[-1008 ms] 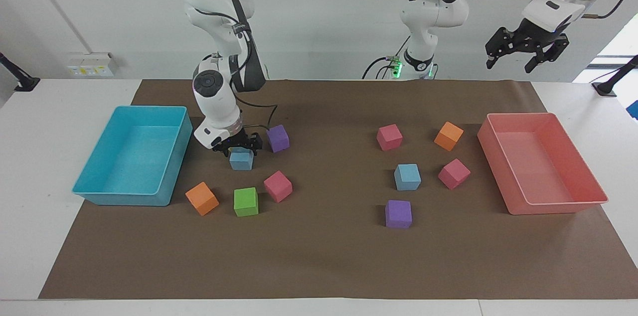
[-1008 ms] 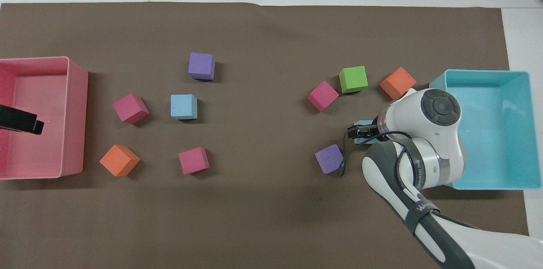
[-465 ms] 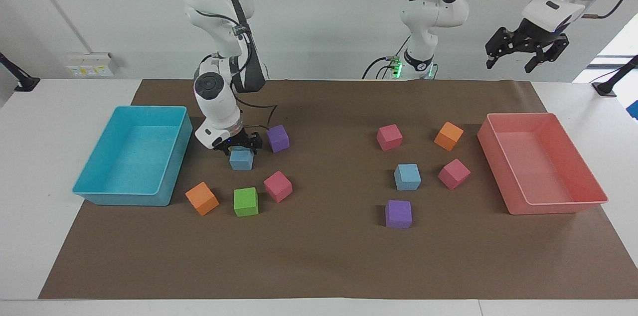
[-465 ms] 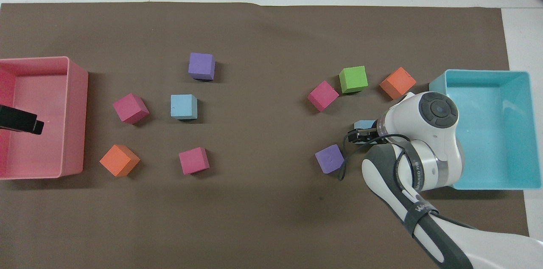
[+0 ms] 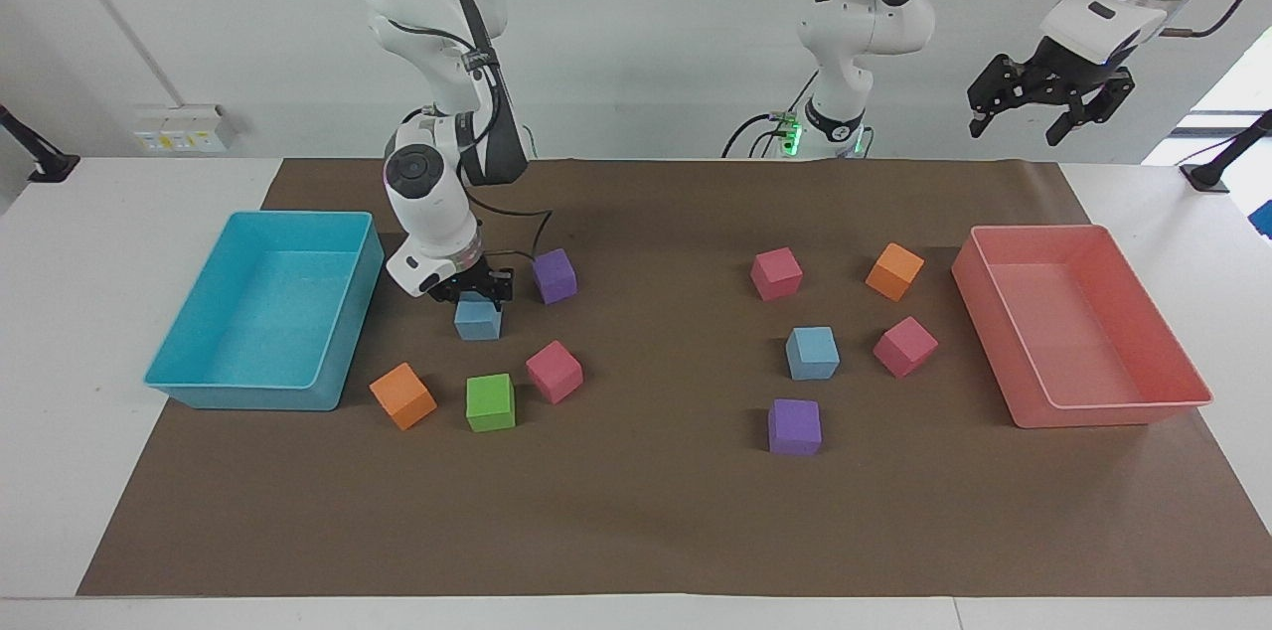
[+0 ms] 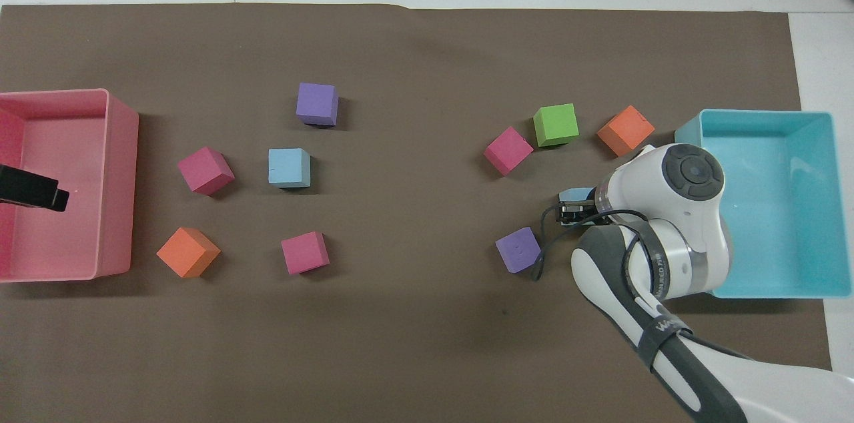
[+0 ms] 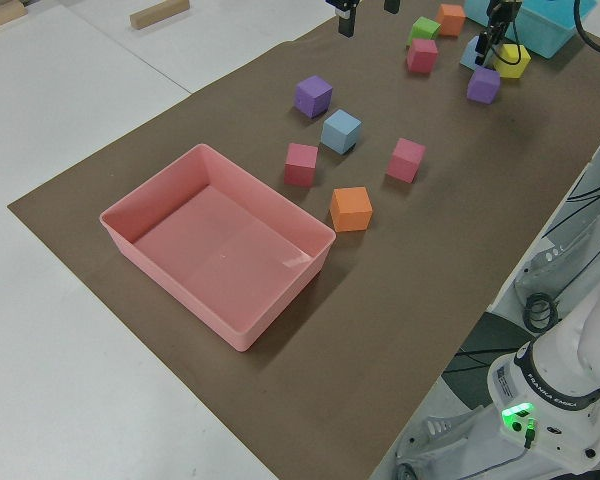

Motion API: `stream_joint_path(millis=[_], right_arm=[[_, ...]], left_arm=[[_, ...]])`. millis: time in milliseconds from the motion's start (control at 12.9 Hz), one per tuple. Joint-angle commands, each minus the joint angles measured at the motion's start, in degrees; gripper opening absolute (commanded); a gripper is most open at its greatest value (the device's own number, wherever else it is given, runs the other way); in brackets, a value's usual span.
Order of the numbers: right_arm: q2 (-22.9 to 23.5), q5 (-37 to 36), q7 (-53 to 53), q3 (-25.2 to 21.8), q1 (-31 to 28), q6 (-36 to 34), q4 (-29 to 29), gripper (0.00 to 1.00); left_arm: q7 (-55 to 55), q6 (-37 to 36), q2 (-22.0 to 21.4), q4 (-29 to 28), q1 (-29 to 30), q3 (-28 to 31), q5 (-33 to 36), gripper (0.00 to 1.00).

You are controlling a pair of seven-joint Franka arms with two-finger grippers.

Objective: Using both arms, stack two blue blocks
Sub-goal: 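Close the right gripper on the light blue cube, then carry the light blue cube to the table center and set it down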

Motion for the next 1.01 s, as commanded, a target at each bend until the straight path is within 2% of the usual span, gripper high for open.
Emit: stream_joint_path(millis=[0, 310, 465, 698, 931], right_arm=[[0.64, 0.57, 0.8, 0.51, -0.7, -0.08, 2.18, 0.0], [-3.39, 0.49, 0.8, 0.24, -0.7, -4.11, 4.56, 0.0], [-5.42, 0.05, 0.8, 0.24, -0.7, -9.71, 7.36, 0.0], [-5.43, -0.22, 1.07, 0.33, -0.52, -21.23, 16.13, 0.0], [-4.55, -0.22, 0.89, 0.59, 0.71, -23.37, 19.06, 0.0]], left_arm=[[0.08, 0.49, -0.44, 0.19, 0.45, -0.3, 0.25, 1.0], [0.07, 0.49, -0.44, 0.19, 0.45, -0.3, 0.25, 1.0], [0.07, 0.49, -0.44, 0.19, 0.45, -0.3, 0.25, 1.0], [0.07, 0.49, -0.44, 0.19, 0.45, -0.3, 0.25, 1.0], [0.16, 0.49, -0.35, 0.19, 0.45, -0.3, 0.25, 1.0]])
